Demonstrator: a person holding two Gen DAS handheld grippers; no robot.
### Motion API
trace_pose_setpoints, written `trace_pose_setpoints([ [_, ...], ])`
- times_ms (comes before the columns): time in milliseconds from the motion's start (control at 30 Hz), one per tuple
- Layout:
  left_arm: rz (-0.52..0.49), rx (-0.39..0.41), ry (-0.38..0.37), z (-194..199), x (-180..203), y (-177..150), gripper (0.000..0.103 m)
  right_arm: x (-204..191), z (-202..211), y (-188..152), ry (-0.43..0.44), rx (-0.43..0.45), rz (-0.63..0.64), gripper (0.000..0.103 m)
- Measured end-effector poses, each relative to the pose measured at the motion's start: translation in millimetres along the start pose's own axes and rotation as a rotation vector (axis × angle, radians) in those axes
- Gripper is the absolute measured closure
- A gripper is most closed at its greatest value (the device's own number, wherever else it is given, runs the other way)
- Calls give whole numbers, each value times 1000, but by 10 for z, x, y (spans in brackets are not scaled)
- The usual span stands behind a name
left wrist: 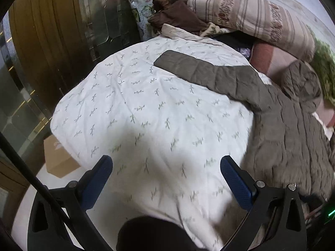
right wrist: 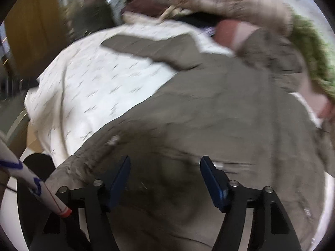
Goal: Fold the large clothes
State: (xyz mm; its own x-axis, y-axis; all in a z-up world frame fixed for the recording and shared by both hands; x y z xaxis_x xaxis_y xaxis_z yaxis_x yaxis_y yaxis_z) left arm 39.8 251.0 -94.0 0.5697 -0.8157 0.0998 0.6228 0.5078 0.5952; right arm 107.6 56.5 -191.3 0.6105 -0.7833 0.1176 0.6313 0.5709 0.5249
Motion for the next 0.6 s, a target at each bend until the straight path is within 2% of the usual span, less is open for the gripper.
trace_pose_setpoints([
  [67,13,2,-10,-112,4,135,0,-89,-276,-73,21,-72,-8,30],
  [133,18,7,-18,-197,27,270,0,-99,-292,-69,10,-54,-28,26],
  [200,17,8,-29,-329,78,449,0,-92,-237,-36,34,-54,-30,26],
  [267,17,9,-42,-460,134,603,0,-6,-94,-18,51,-28,-50,26],
  [367,10,0,-45,-738,245,839,0,186,113,-14,31,16,-90,25],
  [500,45,-72,-83,-1270,360,1130,0,527,296,-57,-14,50,-142,20],
  [600,138,-161,-164,-1796,394,1400,0,767,363,-155,-65,53,-178,19],
])
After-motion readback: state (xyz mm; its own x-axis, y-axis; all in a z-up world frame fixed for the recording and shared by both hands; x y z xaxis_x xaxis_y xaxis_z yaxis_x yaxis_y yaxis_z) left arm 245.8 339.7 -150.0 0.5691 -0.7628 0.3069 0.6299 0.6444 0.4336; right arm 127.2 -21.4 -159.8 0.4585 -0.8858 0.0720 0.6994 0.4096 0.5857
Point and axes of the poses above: each gripper's, at about its wrist camera, not at the fingertips, and z roughly against the way its jaws point, x to its right, y to its top, the point moved 5 cm from there along -z, roughly the way its jaws point, and after that the axes turned 7 degrees about z, right-handed, at the moved point
